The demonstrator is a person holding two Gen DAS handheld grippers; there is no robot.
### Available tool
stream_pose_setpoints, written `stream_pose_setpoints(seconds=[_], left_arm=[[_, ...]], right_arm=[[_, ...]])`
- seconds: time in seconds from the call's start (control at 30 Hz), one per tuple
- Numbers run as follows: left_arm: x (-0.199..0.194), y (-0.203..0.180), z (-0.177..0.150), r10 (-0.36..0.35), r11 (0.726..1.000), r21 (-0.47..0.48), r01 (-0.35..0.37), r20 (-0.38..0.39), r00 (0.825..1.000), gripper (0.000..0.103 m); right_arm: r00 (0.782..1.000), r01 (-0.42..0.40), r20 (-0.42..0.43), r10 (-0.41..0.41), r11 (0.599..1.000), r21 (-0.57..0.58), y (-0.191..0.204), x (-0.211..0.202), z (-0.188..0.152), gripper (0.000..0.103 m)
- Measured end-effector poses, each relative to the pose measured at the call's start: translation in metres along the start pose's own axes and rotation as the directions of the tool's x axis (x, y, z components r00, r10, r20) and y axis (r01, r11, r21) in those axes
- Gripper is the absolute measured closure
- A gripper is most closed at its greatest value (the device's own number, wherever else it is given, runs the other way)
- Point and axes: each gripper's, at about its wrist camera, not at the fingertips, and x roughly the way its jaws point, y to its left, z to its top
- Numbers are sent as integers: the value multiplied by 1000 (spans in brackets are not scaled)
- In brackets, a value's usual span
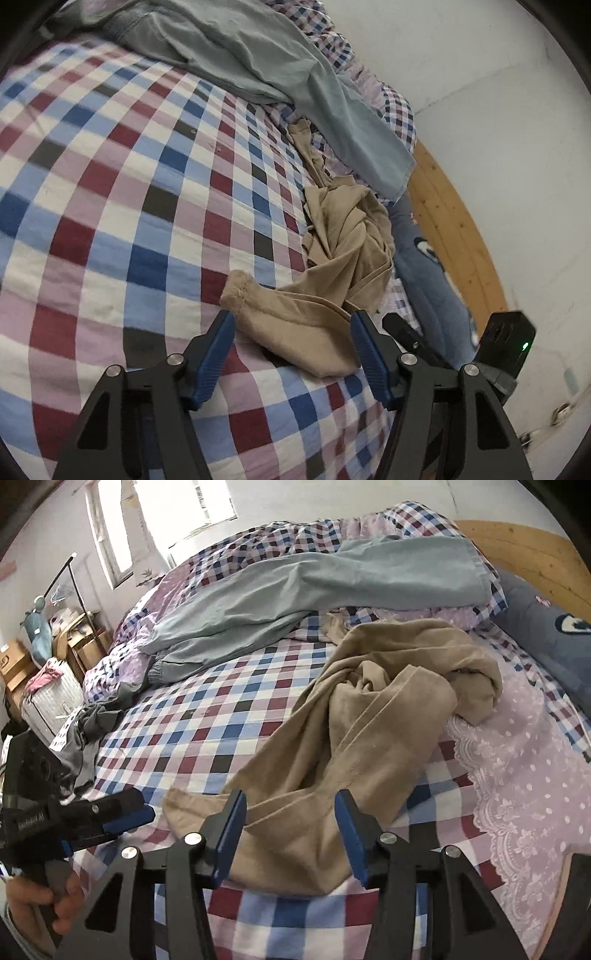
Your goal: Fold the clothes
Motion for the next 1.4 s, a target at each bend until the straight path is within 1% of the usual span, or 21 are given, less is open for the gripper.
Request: stream_pose_setpoints(seconds=[0.17,0.27,0.33,0.43,0.5,0.57,0.63,0.77,0.87,0.9,0.93,0.97,1.0,1.03,1.07,1.1,1.17,1.23,1.27,1.33,1.4], left_arm=[[9,-10,-2,74,990,123,-73,-3,997,35],[15,-8,-5,88,986,146,-86,-8,996,37],[16,-7,-6,96,984,152,-93,-13,995,47],[13,-5,-5,110,983,149,-109,3,994,49],[10,-7,-2,146,976,159,-148,30,989,49],[6,-9,0,186,966,174,-192,52,981,44],[8,-10,1,211,958,186,-218,61,976,31],[19,-5,0,212,959,183,-216,40,976,29],[20,-5,1,169,970,173,-172,36,985,30],[20,-6,1,152,973,172,-156,34,988,34],[21,-7,1,136,975,171,-140,33,990,50],[22,-10,0,133,973,185,-136,31,991,60],[24,-14,-1,135,970,201,-137,27,991,79],[25,-17,-3,137,967,216,-139,22,990,93],[24,-20,-5,126,965,230,-128,26,992,99],[21,-24,-7,107,964,240,-112,36,994,99],[12,-33,-12,45,963,264,-58,56,997,99],[7,-45,-18,-8,954,299,-8,51,999,100],[4,-54,-22,-10,944,330,-13,67,998,100],[0,-66,-29,-23,929,369,-7,75,997,100],[-2,-73,-34,-62,925,378,36,57,996,100]], right_arm=[[1000,-5,4,5,1000,20,-4,2,1,49],[1000,-5,6,5,999,50,-13,1,0,49],[1000,-5,8,5,997,77,-19,0,0,49],[1000,-9,13,8,994,106,-27,-3,1,49],[1000,-12,20,10,994,112,-29,-6,2,49],[1000,-14,24,11,994,112,-30,-8,2,49],[1000,-14,26,11,993,115,-32,-9,2,49],[999,-19,31,15,991,131,-35,-9,2,49],[999,-10,32,6,990,137,-37,-9,2,48],[999,-7,32,3,990,139,-37,-9,2,48],[999,-2,35,-3,990,143,-39,-9,3,48],[999,3,38,-9,989,147,-41,-9,3,48],[999,15,42,-21,987,157,-44,-10,3,48],[998,24,46,-32,986,164,-46,-10,4,47],[998,32,50,-41,985,170,-49,-10,5,46],[997,41,54,-51,983,177,-51,-10,6,46],[995,68,63,-80,981,180,-55,-8,9,46],[991,96,73,-110,980,177,-60,-4,13,45],[989,110,80,-125,979,171,-62,-2,15,45],[984,134,92,-150,977,163,-67,3,20,45],[982,140,99,-158,975,175,-74,9,23,45]])
